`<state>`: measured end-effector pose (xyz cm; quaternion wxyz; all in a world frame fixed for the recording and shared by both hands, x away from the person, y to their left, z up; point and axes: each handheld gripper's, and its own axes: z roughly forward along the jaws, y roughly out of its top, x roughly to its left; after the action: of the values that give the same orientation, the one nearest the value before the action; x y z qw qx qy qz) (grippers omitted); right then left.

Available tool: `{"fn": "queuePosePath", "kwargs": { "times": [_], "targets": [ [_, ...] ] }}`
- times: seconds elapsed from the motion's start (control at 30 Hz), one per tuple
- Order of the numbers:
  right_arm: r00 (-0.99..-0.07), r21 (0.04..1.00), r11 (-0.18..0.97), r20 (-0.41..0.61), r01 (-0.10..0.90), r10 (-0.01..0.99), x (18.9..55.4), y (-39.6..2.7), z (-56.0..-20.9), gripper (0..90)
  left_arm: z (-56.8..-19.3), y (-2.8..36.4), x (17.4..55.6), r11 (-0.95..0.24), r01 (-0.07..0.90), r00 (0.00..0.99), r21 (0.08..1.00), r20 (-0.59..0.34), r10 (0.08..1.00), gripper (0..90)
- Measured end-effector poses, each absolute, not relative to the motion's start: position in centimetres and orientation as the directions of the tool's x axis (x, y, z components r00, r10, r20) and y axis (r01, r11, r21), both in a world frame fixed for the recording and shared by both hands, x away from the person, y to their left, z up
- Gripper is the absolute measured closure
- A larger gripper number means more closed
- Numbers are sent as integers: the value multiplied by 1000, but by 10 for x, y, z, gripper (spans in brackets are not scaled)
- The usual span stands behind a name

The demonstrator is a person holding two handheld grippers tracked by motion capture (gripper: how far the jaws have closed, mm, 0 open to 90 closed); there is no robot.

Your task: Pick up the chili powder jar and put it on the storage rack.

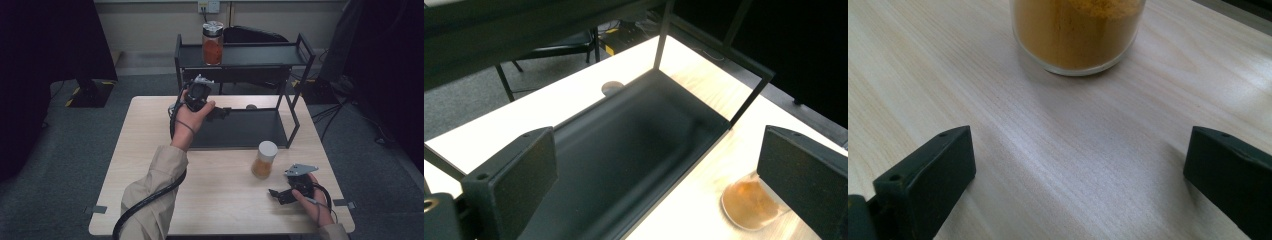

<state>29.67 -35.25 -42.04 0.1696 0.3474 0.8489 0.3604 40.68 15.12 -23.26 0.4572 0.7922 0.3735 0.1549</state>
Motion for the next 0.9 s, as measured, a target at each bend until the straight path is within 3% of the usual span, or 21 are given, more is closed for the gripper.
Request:
{"fn": "queuePosePath", "kwargs": {
  "times": [0.37, 0.9],
  "targets": [
    [-701, 731, 498, -38, 467, 712, 297, -352, -421, 0, -260, 154, 407, -312, 483, 667, 818, -113, 736, 21],
    [-701, 731, 498, -38, 467, 712, 297, -353, -421, 0, -274, 138, 409, -438, 547, 668, 714, -57, 742, 24]
  ]
}}
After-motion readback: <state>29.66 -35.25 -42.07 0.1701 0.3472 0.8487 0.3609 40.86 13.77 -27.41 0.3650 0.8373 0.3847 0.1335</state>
